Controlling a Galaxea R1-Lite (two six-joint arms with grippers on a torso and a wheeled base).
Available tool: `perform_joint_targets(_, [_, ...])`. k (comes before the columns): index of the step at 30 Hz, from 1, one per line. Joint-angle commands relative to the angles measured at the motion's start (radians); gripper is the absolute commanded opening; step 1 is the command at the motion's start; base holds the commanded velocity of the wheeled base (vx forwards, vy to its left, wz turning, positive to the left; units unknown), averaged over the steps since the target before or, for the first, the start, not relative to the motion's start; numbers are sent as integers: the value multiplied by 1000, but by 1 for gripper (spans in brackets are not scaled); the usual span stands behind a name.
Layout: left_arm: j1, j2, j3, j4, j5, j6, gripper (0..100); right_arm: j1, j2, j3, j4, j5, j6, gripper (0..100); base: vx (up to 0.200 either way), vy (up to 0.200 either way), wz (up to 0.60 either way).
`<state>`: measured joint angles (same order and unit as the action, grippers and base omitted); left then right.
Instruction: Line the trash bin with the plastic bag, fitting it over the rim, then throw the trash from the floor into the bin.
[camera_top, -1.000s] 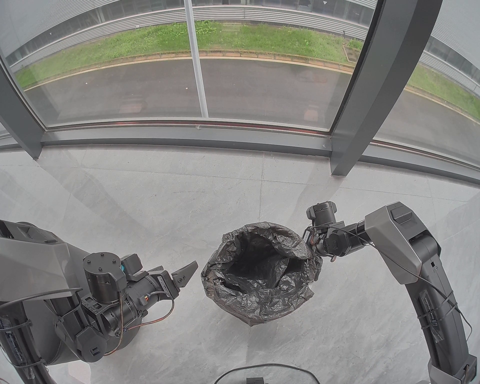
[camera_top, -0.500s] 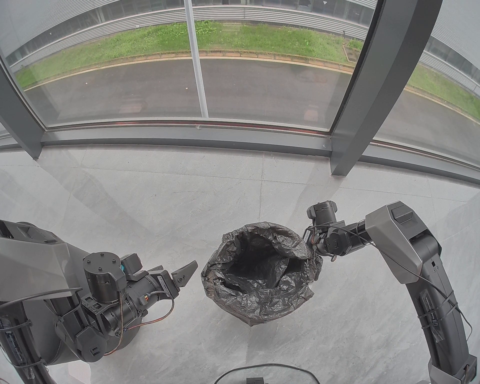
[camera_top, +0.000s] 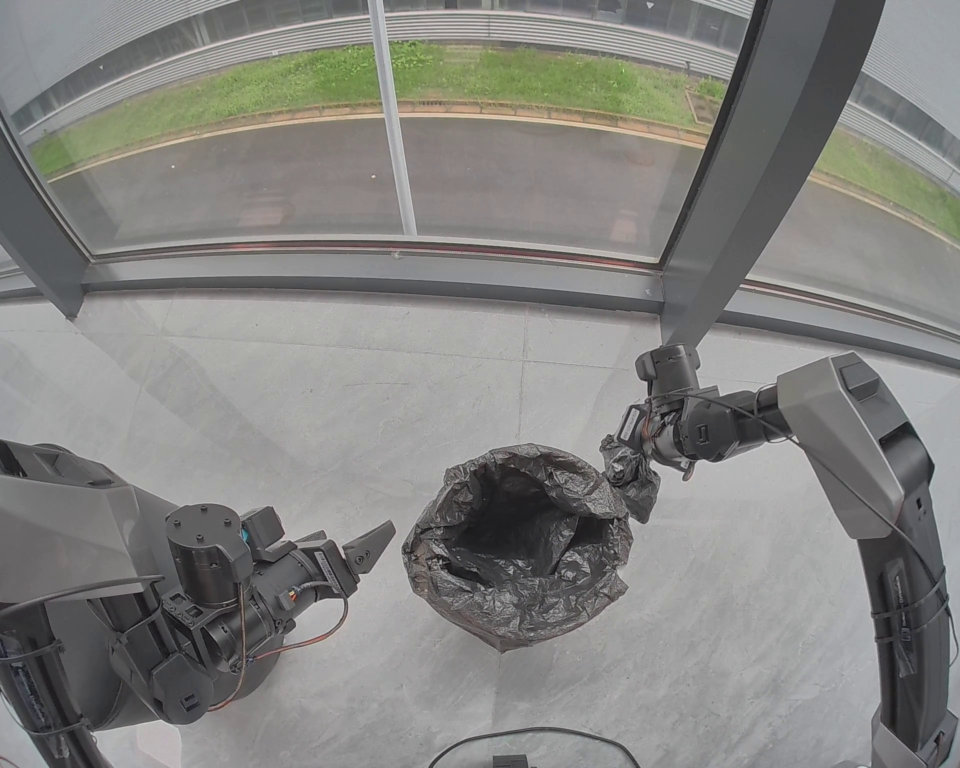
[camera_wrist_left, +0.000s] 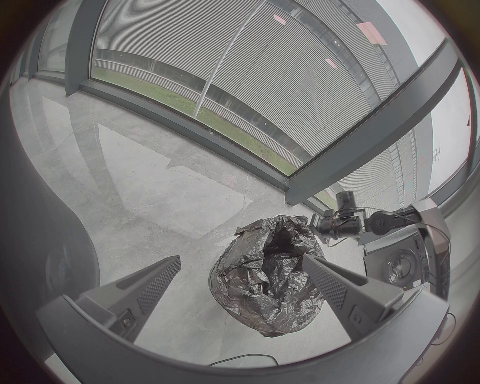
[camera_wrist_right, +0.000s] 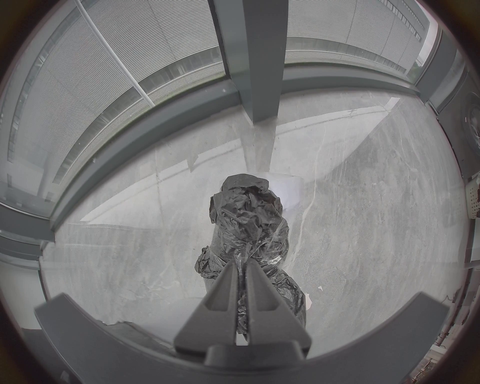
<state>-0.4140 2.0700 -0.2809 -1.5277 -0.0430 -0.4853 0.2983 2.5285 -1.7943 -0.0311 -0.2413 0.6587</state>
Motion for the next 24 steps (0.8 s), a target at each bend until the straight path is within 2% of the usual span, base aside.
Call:
perform_joint_targets(1, [0, -1, 0, 0, 0, 1, 100, 12, -152, 49, 3, -1, -4, 0, 0, 0, 0])
perform_joint_targets(11, [0, -5, 0, 0, 0, 1, 100, 56, -389, 141, 20, -10, -79, 0, 0, 0, 0])
perform_joint_targets(19, [0, -10, 2, -2, 0, 1, 100, 128, -591, 274, 23, 2, -136, 0, 0, 0, 0])
perform_joint_targets(24, [-2, -11, 5, -22, 15, 1, 100, 255, -706, 400, 22, 33, -151, 0, 0, 0, 0])
